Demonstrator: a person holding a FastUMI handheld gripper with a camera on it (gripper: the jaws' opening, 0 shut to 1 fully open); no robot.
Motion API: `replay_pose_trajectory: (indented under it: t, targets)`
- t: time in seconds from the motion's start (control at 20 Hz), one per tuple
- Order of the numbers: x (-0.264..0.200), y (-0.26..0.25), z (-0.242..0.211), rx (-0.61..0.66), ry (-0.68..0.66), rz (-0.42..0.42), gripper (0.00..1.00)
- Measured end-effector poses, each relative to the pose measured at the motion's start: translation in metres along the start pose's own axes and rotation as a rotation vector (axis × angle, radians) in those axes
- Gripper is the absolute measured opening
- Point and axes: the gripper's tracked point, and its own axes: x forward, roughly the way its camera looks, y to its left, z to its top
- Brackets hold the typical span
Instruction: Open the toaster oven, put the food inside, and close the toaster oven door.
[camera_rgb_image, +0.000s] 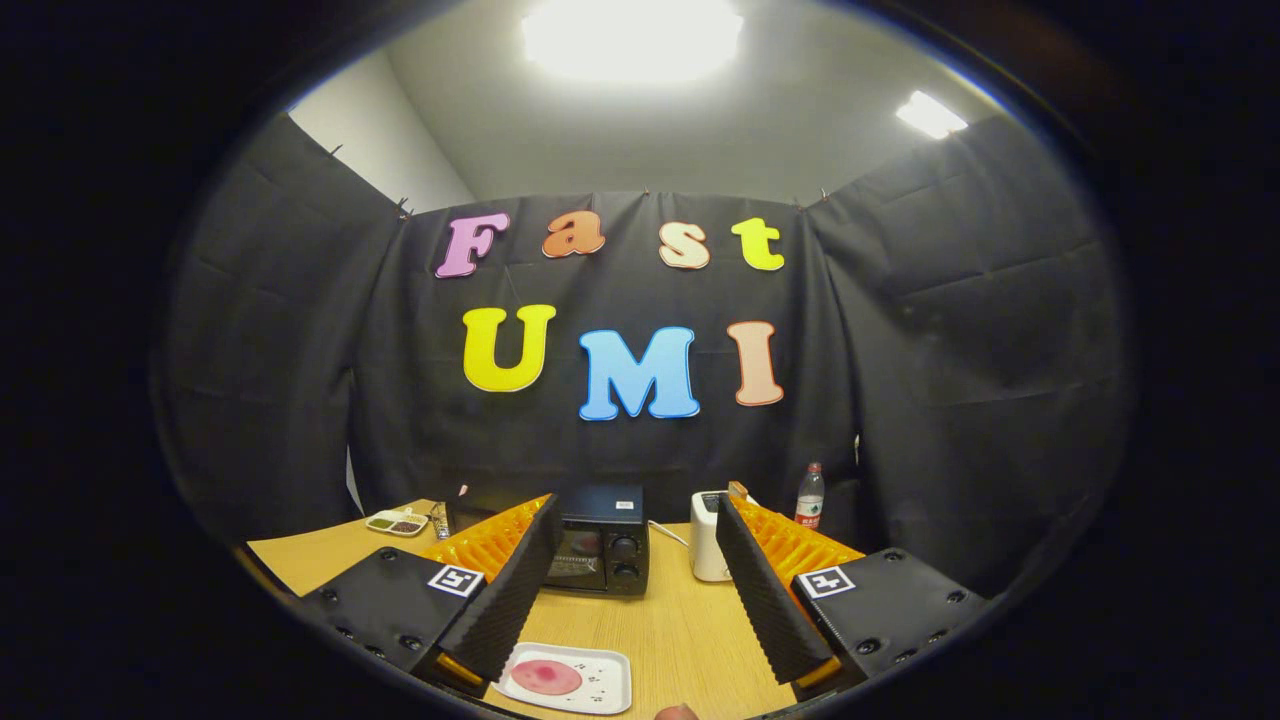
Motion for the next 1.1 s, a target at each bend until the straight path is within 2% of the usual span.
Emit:
replay_pose_trajectory:
  t: [0.7, 1.1]
  targets:
    - [0.001, -0.001, -0.007, 0.018, 0.019, -0.001, 0.98]
    - [0.005, 0.028, 0.001, 0.017, 0.005, 0.052, 0.98]
